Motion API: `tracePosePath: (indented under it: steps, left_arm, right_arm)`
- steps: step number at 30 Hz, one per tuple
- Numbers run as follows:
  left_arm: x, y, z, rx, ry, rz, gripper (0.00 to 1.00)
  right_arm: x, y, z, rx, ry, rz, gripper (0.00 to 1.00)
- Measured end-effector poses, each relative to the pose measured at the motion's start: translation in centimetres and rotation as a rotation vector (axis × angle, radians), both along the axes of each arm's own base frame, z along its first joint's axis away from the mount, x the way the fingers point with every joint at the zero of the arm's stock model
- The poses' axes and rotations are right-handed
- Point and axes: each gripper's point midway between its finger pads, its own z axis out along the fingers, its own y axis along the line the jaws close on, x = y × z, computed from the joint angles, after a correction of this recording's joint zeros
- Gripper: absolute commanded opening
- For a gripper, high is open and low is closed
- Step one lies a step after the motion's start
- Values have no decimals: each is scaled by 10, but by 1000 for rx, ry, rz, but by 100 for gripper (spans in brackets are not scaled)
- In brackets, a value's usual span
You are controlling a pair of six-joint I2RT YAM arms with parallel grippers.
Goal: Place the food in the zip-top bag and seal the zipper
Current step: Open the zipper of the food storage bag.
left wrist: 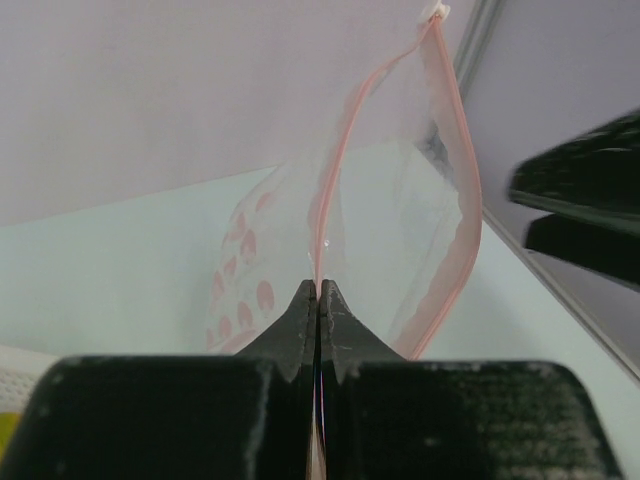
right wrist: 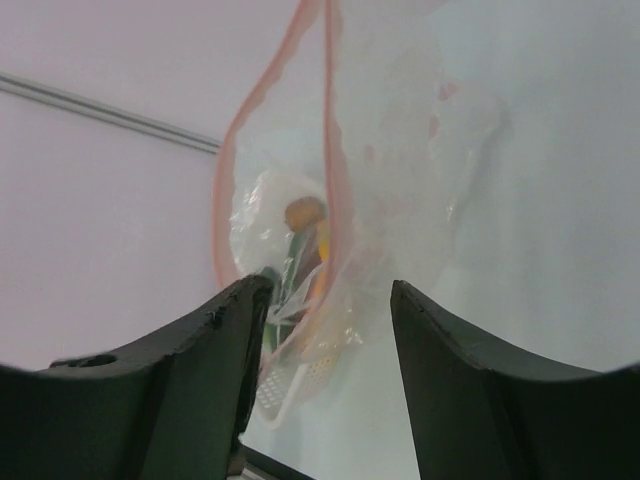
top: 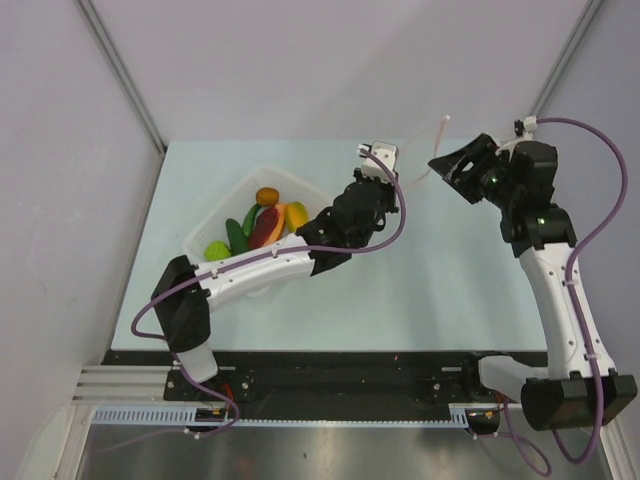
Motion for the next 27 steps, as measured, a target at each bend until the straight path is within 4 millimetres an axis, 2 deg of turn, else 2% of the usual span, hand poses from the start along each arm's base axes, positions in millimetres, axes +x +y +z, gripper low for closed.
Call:
tracePosePath:
  steps: [2,5,8,9,12,16,22,24,25,27]
  left_arm:
    - [-3,-4,1,7,-11,-9,0]
    - [-5,-7,1,18,-22,-17,0]
    - [-5,-7,1,24,-26,-18,0]
    - [-6,-8,1,24,-26,-19,0]
    - [-6,-9,0,9,-17,-20,0]
    - [-8,-14,-10,-53,72,-87,0]
    - [-7,-12,-28,-245,341,-226,1]
    - [-12,-14,-35,-316,443,-271,4]
    - [-15,-14,-41,-336,481,-282,16]
    - [-27,-11,-58,-360,575,-302,30]
  right_arm:
    - [11,1,-12,4,42,-1,56]
    - [24,4,-37,9,127,-3,43]
    - [25,5,-50,9,171,-3,7]
    - [25,5,-51,5,176,0,0]
    - [23,6,-51,2,175,13,0]
    - [13,-1,-51,-90,181,35,0]
    - [-11,-7,-14,-301,91,84,0]
    - [-20,-2,-11,-381,70,129,0]
    - [-24,0,-12,-415,67,154,0]
    - [-27,5,-21,-465,78,199,0]
